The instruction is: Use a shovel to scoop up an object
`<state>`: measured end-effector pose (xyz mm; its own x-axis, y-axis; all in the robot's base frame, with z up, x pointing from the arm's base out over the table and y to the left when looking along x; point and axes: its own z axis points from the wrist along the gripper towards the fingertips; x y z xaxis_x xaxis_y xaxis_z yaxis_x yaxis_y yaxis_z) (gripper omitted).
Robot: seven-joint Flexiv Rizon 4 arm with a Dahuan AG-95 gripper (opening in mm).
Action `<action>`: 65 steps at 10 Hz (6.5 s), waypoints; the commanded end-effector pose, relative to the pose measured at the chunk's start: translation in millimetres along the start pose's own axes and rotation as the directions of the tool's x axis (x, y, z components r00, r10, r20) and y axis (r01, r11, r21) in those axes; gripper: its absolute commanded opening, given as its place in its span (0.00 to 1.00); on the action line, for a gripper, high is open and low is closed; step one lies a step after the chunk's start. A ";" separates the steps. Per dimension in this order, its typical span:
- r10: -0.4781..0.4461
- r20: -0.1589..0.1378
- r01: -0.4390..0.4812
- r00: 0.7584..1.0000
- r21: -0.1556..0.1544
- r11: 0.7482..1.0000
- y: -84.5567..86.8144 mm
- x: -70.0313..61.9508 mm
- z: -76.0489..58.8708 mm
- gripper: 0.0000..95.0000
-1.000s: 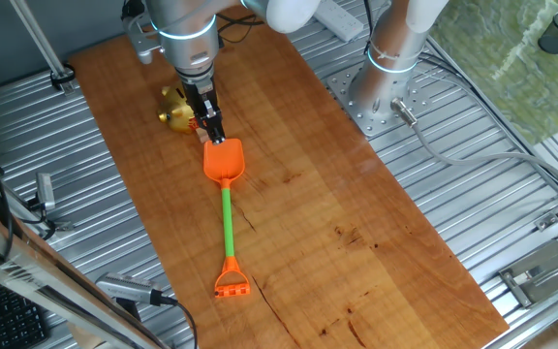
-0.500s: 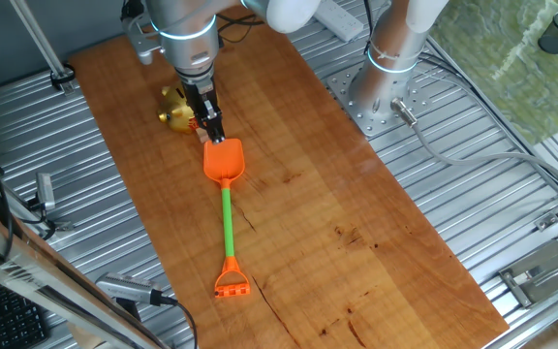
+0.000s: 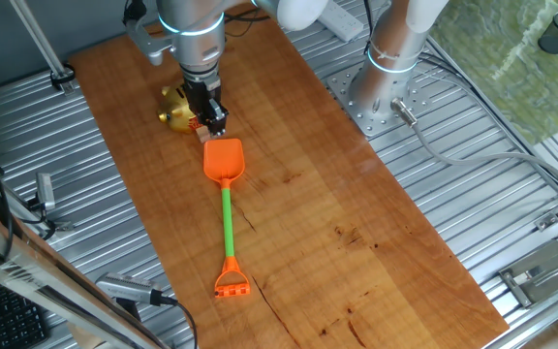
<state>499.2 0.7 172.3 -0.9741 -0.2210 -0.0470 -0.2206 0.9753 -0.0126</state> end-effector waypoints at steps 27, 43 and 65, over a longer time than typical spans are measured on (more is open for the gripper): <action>-0.641 -0.001 0.640 0.768 -0.026 0.768 103.9 -83.2 45.1 0.00; -0.767 -0.030 0.763 0.641 -0.086 0.641 120.3 -79.5 43.8 0.00; -0.821 -0.081 0.825 0.565 0.016 0.566 153.6 -65.0 112.5 0.00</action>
<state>535.4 164.4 59.8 -0.3696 -0.9265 0.0706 -0.9287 0.3660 -0.0598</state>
